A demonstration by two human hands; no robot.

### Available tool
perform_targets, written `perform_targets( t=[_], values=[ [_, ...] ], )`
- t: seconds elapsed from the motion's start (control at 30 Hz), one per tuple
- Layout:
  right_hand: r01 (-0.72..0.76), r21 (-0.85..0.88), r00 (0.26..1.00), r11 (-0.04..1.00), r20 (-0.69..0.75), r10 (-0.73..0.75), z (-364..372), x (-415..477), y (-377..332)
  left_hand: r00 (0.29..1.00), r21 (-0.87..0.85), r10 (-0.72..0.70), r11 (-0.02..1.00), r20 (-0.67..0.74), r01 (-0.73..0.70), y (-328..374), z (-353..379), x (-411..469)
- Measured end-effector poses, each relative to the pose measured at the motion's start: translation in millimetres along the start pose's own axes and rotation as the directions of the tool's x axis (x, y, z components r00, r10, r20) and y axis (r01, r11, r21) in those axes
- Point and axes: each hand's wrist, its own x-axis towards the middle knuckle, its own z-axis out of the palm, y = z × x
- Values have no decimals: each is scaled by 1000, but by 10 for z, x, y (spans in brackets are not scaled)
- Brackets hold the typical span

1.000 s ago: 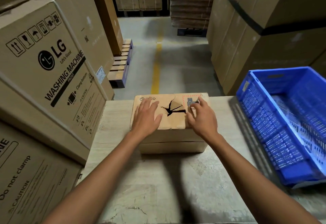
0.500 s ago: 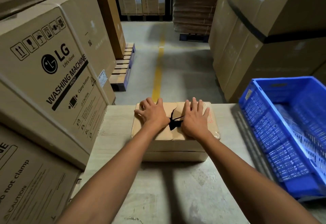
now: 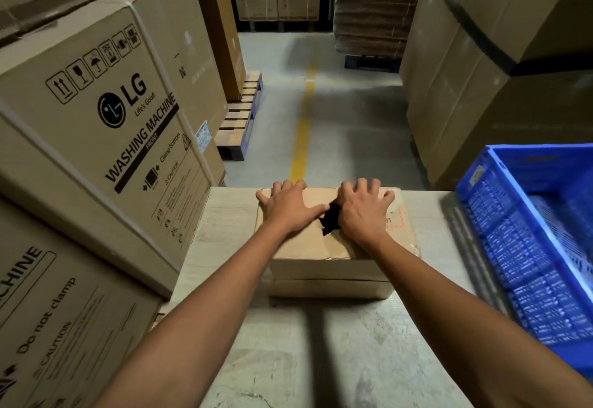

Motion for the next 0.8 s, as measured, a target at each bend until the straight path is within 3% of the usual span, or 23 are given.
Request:
perform_targets(
  t=[0.17, 0.27, 0.47, 0.63, 0.7, 0.8],
  values=[
    [63, 233, 992, 970, 88, -85, -75, 2, 169, 987, -115, 118, 988, 108, -106, -220, -68, -16],
    [188, 159, 957, 969, 192, -217, -117, -158, 276, 971, -133, 174, 979, 166, -153, -360, -110, -76],
    [163, 49, 945, 985, 280, -170, -96, -226, 142, 979, 31, 109, 993, 174, -116, -140, -52, -148],
    [196, 162, 961, 967, 167, -222, -135, -435, 300, 997, 65, -55, 996, -57, 59, 27, 105, -466],
    [189, 128, 972, 974, 115, -204, -100, -638, 321, 992, 26, -115, 993, -49, 116, 19, 121, -561],
    [130, 87, 988, 988, 70, -136, -34, -847, 289, 1000, 38, -24, 999, 18, 23, -60, 110, -610]
  ],
)
